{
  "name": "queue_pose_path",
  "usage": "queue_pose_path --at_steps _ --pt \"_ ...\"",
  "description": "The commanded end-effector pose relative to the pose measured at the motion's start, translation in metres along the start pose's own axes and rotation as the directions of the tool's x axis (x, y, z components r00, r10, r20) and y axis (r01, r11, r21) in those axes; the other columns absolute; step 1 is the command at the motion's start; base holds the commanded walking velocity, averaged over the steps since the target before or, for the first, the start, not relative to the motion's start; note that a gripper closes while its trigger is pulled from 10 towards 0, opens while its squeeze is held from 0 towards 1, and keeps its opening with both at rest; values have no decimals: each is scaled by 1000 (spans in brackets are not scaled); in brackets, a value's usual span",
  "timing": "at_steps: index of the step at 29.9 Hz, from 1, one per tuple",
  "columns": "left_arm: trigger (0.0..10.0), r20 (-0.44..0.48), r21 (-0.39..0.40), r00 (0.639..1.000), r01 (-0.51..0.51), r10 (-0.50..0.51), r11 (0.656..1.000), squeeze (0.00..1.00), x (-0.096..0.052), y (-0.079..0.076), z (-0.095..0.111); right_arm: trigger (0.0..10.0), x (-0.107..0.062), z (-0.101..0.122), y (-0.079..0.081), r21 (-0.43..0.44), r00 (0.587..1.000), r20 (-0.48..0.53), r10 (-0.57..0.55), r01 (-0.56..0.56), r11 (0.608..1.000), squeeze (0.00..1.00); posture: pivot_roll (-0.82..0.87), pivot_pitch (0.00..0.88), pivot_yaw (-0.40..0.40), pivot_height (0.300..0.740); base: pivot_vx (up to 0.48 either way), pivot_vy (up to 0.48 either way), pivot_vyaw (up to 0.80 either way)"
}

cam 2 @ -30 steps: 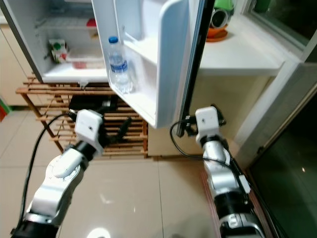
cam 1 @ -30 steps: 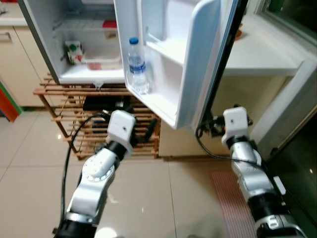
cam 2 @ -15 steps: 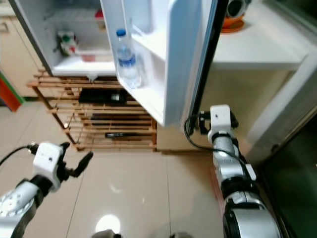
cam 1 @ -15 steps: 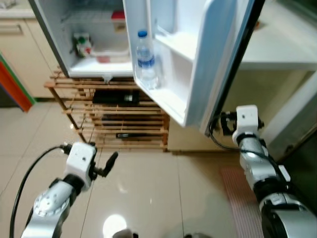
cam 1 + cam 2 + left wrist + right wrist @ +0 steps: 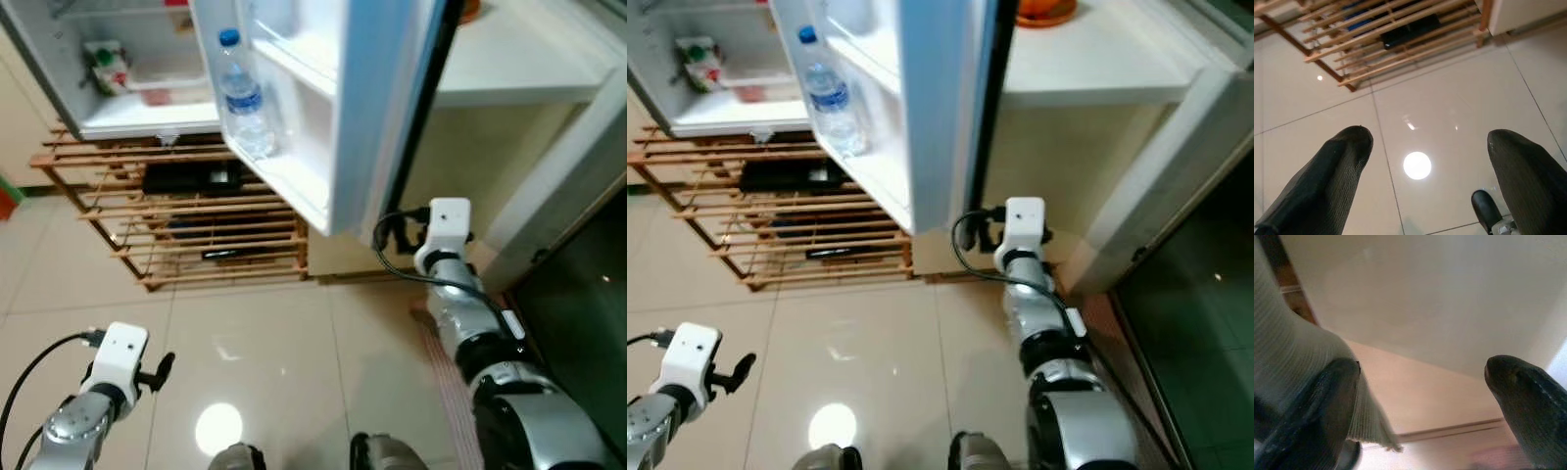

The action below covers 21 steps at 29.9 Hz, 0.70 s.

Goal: Restocking fridge

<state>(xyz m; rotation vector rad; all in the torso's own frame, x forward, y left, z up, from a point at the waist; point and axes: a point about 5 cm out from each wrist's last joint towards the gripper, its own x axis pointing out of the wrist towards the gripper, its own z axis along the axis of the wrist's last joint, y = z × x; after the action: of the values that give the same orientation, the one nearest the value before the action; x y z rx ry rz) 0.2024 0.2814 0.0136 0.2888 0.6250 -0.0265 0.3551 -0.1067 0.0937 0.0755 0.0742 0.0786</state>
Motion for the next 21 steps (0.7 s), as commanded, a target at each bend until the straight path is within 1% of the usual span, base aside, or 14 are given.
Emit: queue_pose_path --at_steps 1,2,3,6,8,9,11,12,13,14,15,16,18,21 --pt "10000 15 10 1000 -3 3 1000 0 4 -1 3 10000 8 51 51 12 960 201 195 -202 979 0 102 165 0 740 0 0 0" --pt "10000 30 4 1000 1 -1 1000 0 10 -5 8 10000 1 68 86 78 918 256 302 -331 940 0 97 148 -9 740 0 0 0" --pt "10000 30 4 1000 1 -1 1000 0 10 -5 8 10000 1 68 86 78 918 256 302 -331 940 0 97 148 -9 740 0 0 0" --pt "10000 45 3 999 10 -10 1000 0 16 -8 12 10000 -14 87 123 157 840 317 440 -504 849 0 96 133 -12 740 0 0 0" --pt "10000 56 -5 998 15 -14 1000 0 21 -12 16 10000 -32 106 141 186 721 382 579 -673 716 0 96 110 -17 740 0 0 0" --pt "10000 61 -9 998 17 -16 1000 0 24 -14 18 10000 -43 116 146 198 643 409 648 -755 625 0 91 93 -20 740 0 0 0" --pt "10000 73 -17 997 22 -21 1000 0 27 -16 22 10000 -57 129 145 202 524 433 733 -849 488 0 90 71 -22 740 0 0 0" --pt "10000 73 -17 997 22 -21 1000 0 27 -16 22 10000 -57 129 145 202 524 433 733 -849 488 0 90 71 -22 740 0 0 0" --pt "10000 79 -22 997 25 -23 999 0 29 -17 23 10000 -61 136 135 218 479 441 759 -877 427 0 90 58 -25 740 0 0 0" --pt "10000 90 -35 996 28 -25 999 0 32 -19 24 10000 -62 142 118 222 456 441 773 -890 399 0 87 43 -28 740 0 0 0" --pt "10000 90 -35 996 28 -25 999 0 32 -19 24 10000 -62 142 118 222 456 441 773 -890 399 0 87 43 -28 740 0 0 0" --pt "10000 89 -35 996 20 -17 999 0 35 -21 24 10000 -53 137 103 215 513 409 755 -858 467 0 84 29 -31 740 0 0 0" --pt "10000 62 -21 998 -9 10 1000 0 37 -21 20 10000 -44 130 91 223 584 370 723 -811 541 0 86 16 -30 740 0 0 0" --pt "10000 11 4 999 -45 45 999 0 39 -20 11 10000 -42 127 84 214 608 342 717 -793 571 0 87 6 -33 740 0 0 0"
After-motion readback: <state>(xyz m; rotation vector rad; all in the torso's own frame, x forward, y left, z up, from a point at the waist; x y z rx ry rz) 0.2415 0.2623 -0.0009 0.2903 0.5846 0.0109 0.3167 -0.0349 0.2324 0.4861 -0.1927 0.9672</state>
